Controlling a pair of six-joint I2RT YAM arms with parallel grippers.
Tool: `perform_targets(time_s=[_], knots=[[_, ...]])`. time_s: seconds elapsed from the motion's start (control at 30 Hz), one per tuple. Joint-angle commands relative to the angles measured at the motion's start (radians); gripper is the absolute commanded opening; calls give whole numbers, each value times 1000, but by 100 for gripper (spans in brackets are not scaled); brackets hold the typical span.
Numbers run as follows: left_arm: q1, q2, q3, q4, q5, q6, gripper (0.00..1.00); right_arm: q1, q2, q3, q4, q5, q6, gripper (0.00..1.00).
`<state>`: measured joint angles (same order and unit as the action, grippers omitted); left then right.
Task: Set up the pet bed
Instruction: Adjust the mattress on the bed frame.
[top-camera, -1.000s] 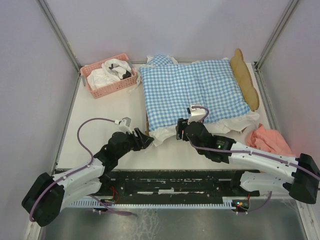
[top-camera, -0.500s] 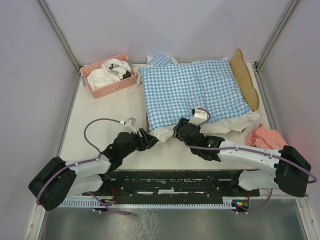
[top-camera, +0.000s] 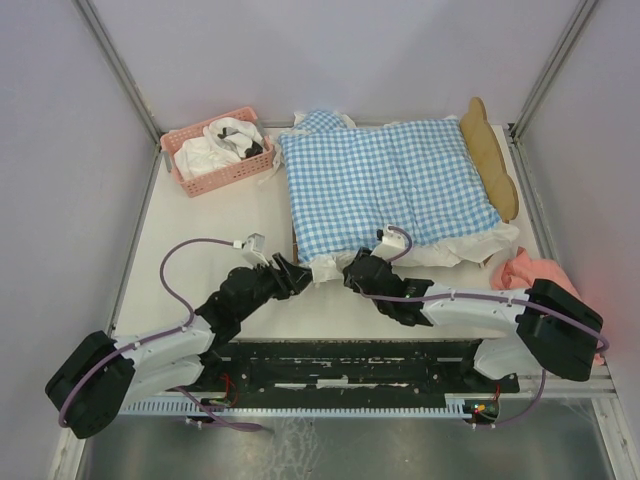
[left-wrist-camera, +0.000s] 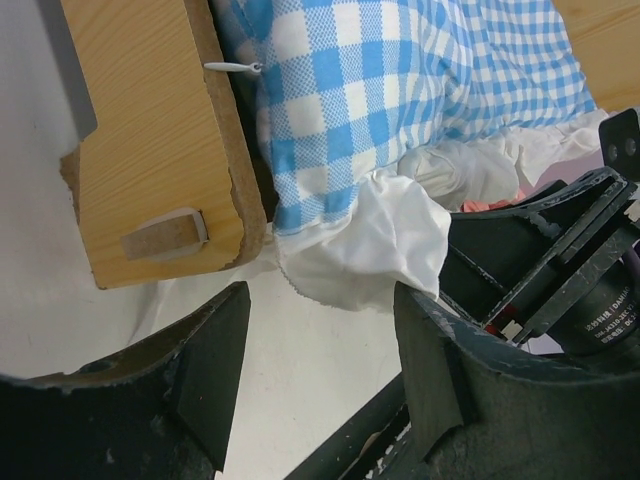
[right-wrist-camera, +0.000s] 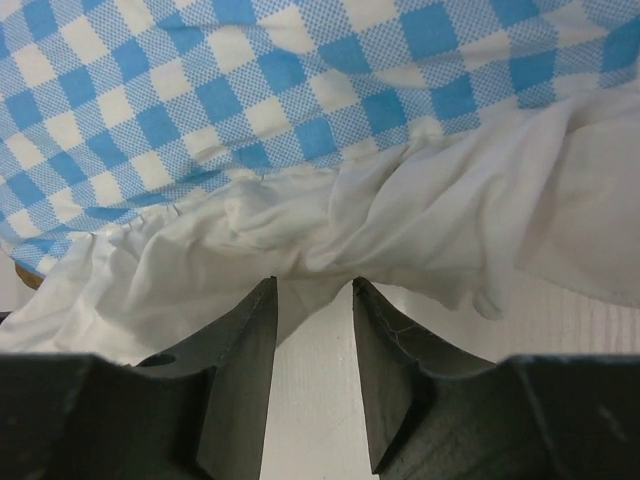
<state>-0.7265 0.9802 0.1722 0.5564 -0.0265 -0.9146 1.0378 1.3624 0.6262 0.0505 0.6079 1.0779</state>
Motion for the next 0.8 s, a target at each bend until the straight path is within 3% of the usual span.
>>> perform_targets(time_s=[0.0, 0.13, 0.43, 0.57, 0.77], knots=[[-5, -24, -6, 7, -23, -59, 66, -5, 4, -14, 100, -2, -12, 42], [-5, -97, -9, -70, -19, -56, 64, -5, 9, -24, 130, 13, -52, 37], [-5, -422, -36, -313, -138, -78, 64, -7, 49, -12, 149, 14, -87, 35], [-5, -399, -5, -320, -119, -71, 64, -7, 64, -6, 156, 10, -88, 35], [-9, -227, 35, -238, -40, -73, 64, -7, 67, -6, 156, 14, -97, 35]])
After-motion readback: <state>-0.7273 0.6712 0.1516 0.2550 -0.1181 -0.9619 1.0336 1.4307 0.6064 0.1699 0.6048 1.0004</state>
